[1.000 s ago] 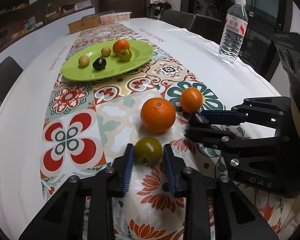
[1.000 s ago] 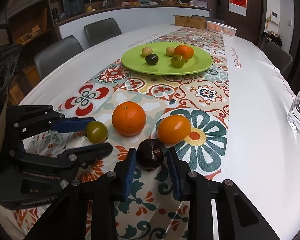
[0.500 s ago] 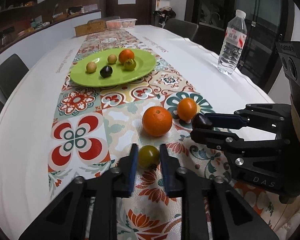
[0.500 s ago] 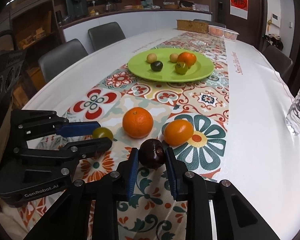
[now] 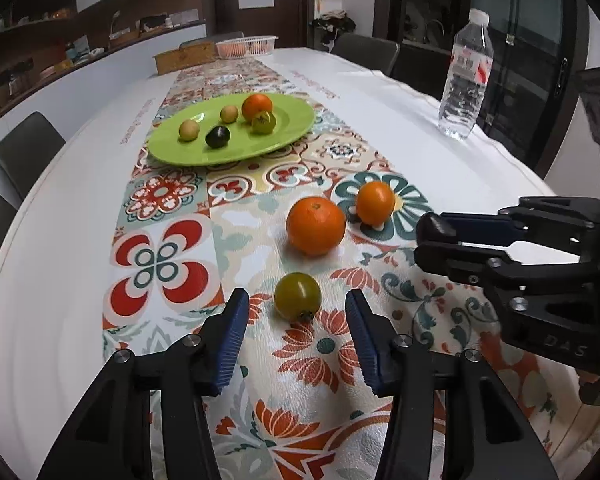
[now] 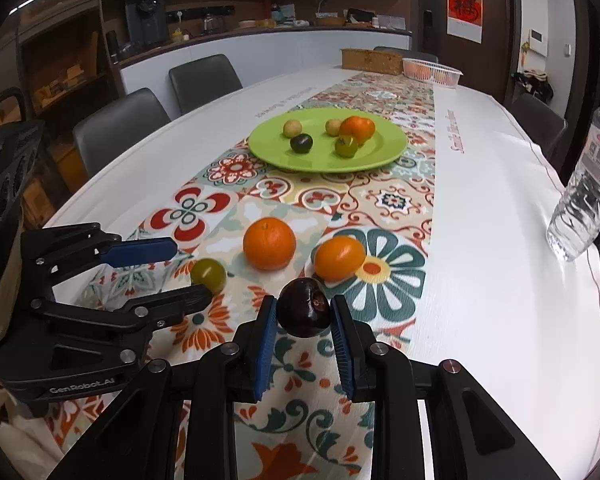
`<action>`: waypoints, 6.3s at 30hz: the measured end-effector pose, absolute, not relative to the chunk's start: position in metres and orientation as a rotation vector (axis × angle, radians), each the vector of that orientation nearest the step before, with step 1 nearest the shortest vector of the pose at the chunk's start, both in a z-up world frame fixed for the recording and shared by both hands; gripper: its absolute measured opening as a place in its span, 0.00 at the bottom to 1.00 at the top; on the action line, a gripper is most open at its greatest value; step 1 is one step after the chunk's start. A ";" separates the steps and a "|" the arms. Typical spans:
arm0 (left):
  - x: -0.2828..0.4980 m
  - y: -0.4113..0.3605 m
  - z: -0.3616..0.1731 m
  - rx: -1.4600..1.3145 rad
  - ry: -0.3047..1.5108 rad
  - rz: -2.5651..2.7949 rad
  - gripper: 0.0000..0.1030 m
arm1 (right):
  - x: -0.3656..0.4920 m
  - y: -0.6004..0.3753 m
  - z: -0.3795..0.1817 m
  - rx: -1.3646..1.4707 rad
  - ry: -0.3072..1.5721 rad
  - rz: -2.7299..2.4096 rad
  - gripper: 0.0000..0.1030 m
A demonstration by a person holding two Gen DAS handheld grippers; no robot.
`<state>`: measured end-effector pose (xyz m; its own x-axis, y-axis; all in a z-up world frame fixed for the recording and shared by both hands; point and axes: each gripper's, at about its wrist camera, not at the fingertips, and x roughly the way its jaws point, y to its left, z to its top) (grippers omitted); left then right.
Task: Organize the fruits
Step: 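Carry both fruits onto the green plate and open both tools, then withdraw both open tools from the plate toward the last orange and tangerine, then close left tool on the large orange while right tool grips the small tangerine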
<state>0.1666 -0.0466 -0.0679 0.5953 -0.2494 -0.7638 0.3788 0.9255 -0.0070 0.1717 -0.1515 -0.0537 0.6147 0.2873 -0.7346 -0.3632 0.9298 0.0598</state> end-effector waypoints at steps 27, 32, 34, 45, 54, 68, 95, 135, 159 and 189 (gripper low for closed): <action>0.173 -0.043 -0.029 0.098 0.786 -0.370 0.25 | 0.178 -0.152 -0.034 -0.060 0.781 0.387 0.27; 0.175 -0.039 -0.011 0.105 0.734 -0.349 0.25 | 0.183 -0.151 -0.022 -0.060 0.745 0.390 0.27; 0.176 -0.036 -0.004 0.108 0.714 -0.340 0.25 | 0.186 -0.151 -0.015 -0.065 0.722 0.388 0.27; 0.202 -0.024 0.022 0.101 0.649 -0.320 0.25 | 0.211 -0.143 0.014 -0.077 0.639 0.404 0.27; 0.236 -0.015 0.030 0.088 0.642 -0.320 0.25 | 0.247 -0.132 0.025 -0.098 0.617 0.416 0.27; 0.309 0.006 0.009 0.058 0.712 -0.315 0.25 | 0.320 -0.115 0.013 -0.106 0.689 0.428 0.27; 0.375 0.015 -0.027 0.058 0.803 -0.287 0.41 | 0.384 -0.103 -0.026 -0.105 0.780 0.354 0.40; 0.169 -0.030 0.056 0.225 0.508 -0.287 0.78 | 0.185 -0.162 0.057 -0.154 0.526 0.288 0.59; 0.129 -0.054 0.026 0.351 0.506 -0.412 0.81 | 0.141 -0.160 0.033 -0.278 0.567 0.325 0.59; 0.192 -0.066 -0.047 0.457 0.690 -0.608 0.69 | 0.205 -0.150 -0.046 -0.317 0.816 0.455 0.59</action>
